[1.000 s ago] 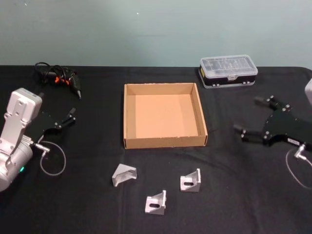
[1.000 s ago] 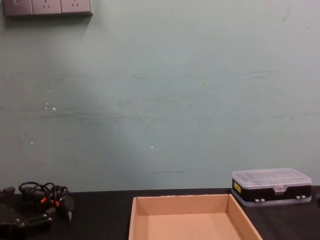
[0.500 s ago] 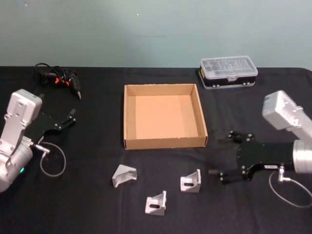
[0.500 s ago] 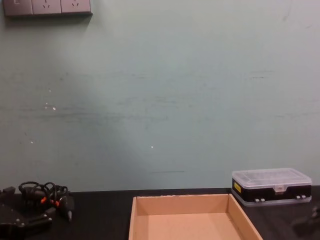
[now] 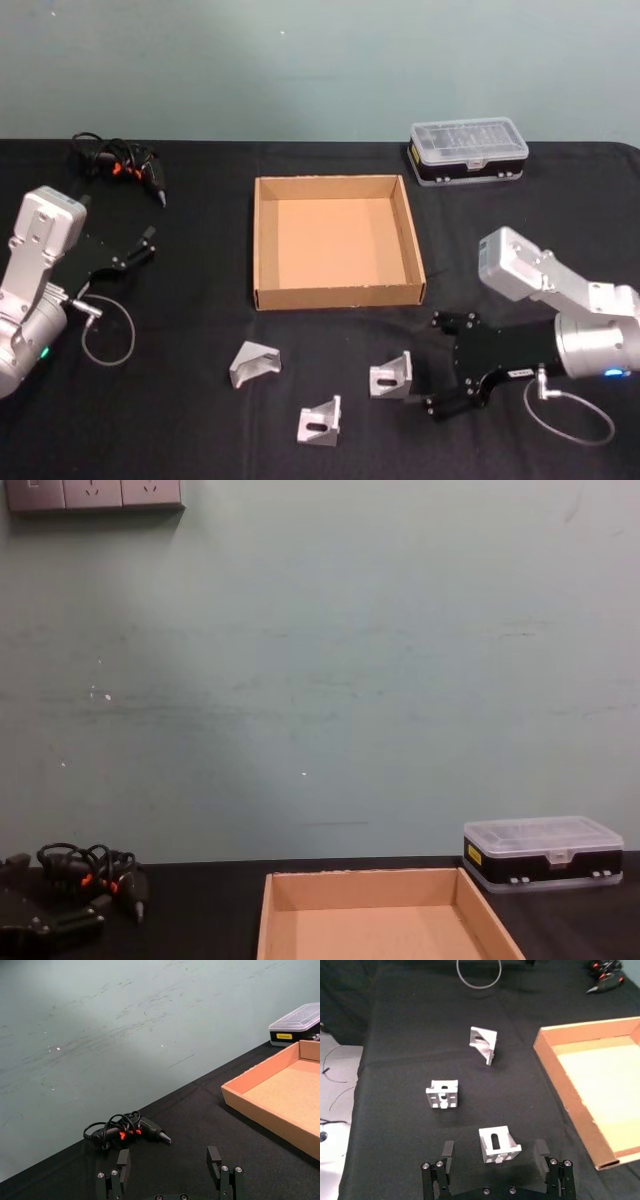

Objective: Use one hand to pick up the angle iron from the table and place it into the box.

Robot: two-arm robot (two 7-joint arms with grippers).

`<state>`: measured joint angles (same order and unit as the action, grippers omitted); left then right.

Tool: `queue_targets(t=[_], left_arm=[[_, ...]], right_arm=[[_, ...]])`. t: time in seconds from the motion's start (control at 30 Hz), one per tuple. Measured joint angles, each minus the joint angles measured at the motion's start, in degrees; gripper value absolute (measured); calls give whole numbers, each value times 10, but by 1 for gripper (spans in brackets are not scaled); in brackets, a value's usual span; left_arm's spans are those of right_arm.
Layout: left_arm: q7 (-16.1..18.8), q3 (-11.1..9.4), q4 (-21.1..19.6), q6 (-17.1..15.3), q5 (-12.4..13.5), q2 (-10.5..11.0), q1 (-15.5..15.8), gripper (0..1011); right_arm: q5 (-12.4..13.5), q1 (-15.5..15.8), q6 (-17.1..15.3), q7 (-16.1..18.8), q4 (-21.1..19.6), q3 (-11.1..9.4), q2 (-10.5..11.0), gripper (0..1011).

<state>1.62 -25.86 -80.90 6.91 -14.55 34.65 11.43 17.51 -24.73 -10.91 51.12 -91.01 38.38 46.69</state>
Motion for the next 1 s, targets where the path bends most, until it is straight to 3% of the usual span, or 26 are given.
queue_targets(t=[0.37, 1.0], left_arm=[[0, 0, 0, 0, 0, 0, 0, 1000], [0, 0, 0, 0, 0, 0, 0, 1000]], right_arm=[[-9, -28, 6, 18, 40, 33, -19, 1000], [-8, -45, 21, 24, 69, 53, -32, 1000]])
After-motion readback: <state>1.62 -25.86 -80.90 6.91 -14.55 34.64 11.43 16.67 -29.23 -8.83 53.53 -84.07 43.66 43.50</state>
